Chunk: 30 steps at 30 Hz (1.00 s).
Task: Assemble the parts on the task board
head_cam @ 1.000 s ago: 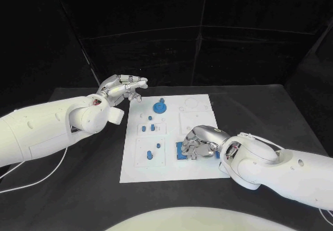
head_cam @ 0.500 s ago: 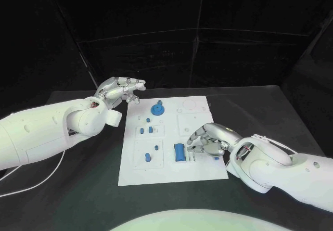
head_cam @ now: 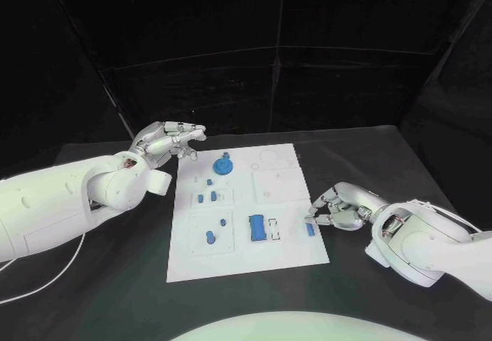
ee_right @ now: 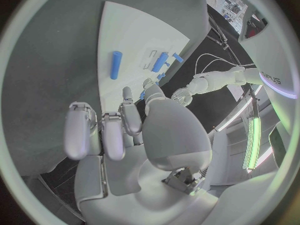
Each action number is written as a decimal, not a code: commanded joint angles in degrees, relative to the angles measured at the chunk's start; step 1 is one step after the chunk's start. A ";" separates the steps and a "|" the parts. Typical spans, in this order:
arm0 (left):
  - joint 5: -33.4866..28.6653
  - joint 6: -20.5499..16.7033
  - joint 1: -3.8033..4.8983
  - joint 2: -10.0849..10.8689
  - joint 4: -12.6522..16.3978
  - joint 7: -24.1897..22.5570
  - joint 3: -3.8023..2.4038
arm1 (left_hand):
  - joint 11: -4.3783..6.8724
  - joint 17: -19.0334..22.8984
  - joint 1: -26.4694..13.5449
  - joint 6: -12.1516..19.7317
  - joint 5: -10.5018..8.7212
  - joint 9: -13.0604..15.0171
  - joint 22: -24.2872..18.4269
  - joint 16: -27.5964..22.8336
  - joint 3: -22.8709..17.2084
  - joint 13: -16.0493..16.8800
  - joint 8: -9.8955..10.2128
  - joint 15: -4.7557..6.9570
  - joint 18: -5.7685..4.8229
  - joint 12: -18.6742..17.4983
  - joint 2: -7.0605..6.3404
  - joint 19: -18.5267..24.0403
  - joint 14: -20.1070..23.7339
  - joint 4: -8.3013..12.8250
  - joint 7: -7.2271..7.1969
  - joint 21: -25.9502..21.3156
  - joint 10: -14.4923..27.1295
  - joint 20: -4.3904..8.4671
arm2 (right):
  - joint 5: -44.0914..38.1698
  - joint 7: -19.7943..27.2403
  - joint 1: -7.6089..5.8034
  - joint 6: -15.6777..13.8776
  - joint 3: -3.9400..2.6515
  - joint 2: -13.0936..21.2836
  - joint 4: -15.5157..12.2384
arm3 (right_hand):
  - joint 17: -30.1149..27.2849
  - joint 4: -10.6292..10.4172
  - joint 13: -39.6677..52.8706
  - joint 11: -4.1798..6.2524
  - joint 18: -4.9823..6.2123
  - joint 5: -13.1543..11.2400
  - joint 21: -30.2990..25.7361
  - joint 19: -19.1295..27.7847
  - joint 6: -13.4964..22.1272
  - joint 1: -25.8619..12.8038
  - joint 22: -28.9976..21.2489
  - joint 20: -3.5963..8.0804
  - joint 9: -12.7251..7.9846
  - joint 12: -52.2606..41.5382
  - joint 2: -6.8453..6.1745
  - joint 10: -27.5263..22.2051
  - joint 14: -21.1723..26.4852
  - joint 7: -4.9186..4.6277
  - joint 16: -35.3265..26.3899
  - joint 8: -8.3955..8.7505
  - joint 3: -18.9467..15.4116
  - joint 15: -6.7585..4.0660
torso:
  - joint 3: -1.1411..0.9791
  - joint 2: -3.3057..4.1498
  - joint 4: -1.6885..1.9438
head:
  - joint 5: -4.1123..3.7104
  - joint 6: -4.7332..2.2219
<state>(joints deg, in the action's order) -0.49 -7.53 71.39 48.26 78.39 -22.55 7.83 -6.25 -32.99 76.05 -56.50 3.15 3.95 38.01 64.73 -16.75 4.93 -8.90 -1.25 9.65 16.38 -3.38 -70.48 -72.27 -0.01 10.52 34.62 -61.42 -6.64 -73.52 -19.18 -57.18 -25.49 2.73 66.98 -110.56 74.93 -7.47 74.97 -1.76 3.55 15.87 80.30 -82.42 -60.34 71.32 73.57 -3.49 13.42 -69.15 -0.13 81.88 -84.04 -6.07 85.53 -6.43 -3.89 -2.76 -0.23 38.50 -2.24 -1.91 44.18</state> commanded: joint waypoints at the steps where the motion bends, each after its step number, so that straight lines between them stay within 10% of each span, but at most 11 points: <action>1: 0.10 0.44 0.09 -0.02 0.15 -0.53 -0.01 | 0.00 0.05 0.39 0.35 -0.26 -0.03 -0.09 -0.18 0.34 0.07 -0.20 -0.03 0.75 0.15 0.17 0.05 0.28 -0.09 0.04 -0.37 0.57 -0.24 | -1.73 -5.51 -0.04 1.97 0.01 0.51 0.39 | 7.78 -1.18 0.54 0.53 0.17 2.27 -0.24 0.07 -0.59 -0.38 -0.09 -0.04 0.22 0.09 -0.13 -0.08 -4.41 0.10 -0.30 0.01 -1.14 -0.02 | 0.02 0.04 -0.03 | -0.42 -0.13; 30: 0.10 0.78 0.06 -0.11 0.03 -0.39 0.07 | -0.03 0.09 0.40 0.44 -0.25 -0.02 -0.13 -0.13 0.48 0.08 -0.26 -0.06 0.75 0.26 0.24 0.05 0.32 -0.12 0.06 -0.43 0.70 -0.27 | -9.96 -10.08 1.85 5.88 0.06 -3.87 2.74 | 8.80 -3.40 1.27 1.37 0.04 0.49 -0.11 -0.32 -1.94 3.03 0.36 0.67 2.56 -0.88 -1.56 0.43 -4.68 1.06 0.30 -2.97 -4.94 -0.74 | 0.00 -0.01 -0.03 | -0.51 0.13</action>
<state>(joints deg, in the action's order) -0.49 -7.47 71.39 48.17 78.36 -22.57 7.93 -6.24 -32.96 76.05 -56.50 3.15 3.95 37.93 64.73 -16.60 4.92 -8.90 -1.25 9.65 16.38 -3.38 -70.48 -72.28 -0.17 10.52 34.40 -61.00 -6.64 -81.99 -29.00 -55.40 -20.85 2.75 63.24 -107.86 74.92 -10.88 74.96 -0.59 3.55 16.52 80.05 -82.42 -62.03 73.82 73.86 -3.06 15.99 -69.68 -1.71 82.20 -84.05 -5.12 85.69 -9.22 -8.56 -3.20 -0.18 38.45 -2.31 -2.33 44.21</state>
